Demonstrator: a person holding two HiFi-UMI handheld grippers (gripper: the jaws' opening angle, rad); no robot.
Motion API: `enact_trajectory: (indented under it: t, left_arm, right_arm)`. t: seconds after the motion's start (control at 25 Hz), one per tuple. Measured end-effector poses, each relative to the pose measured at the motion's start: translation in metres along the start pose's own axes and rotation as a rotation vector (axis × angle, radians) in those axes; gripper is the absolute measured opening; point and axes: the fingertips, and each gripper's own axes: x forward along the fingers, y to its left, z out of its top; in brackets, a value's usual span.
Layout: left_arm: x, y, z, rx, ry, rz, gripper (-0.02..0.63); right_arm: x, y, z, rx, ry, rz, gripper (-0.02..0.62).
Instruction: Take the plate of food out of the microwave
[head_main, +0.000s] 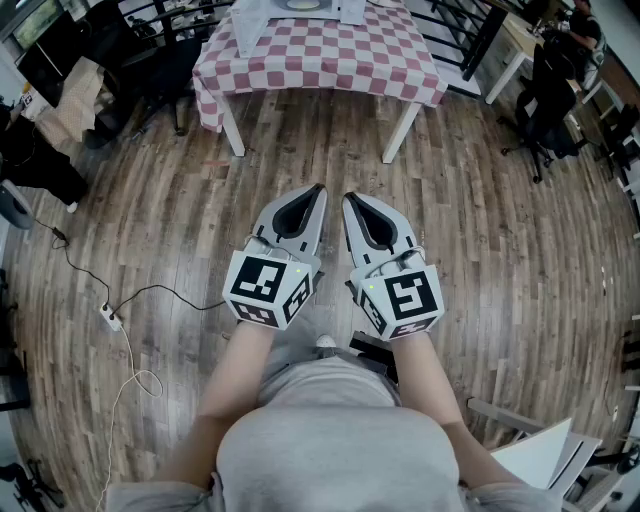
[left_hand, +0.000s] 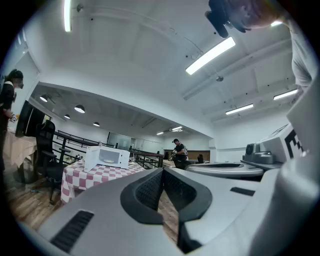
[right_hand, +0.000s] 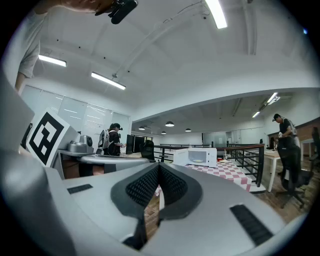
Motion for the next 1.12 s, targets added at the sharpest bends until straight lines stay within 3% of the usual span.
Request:
enact_trajectory:
  t: [0.44, 1.12]
  left_arm:
    - [0.031, 0.036, 0.009, -0.013, -0.009, 0.000, 0.003]
    - [0.093, 0.111, 0.020, -0.025, -0.022, 0.001, 0.003]
  right_arm:
    - [0.042, -0.015, 0.004, 0.054, -0.035, 0.022, 0.025]
    - [0.138, -0.044, -0.002, 0.035, 0.007, 0.023, 0.025]
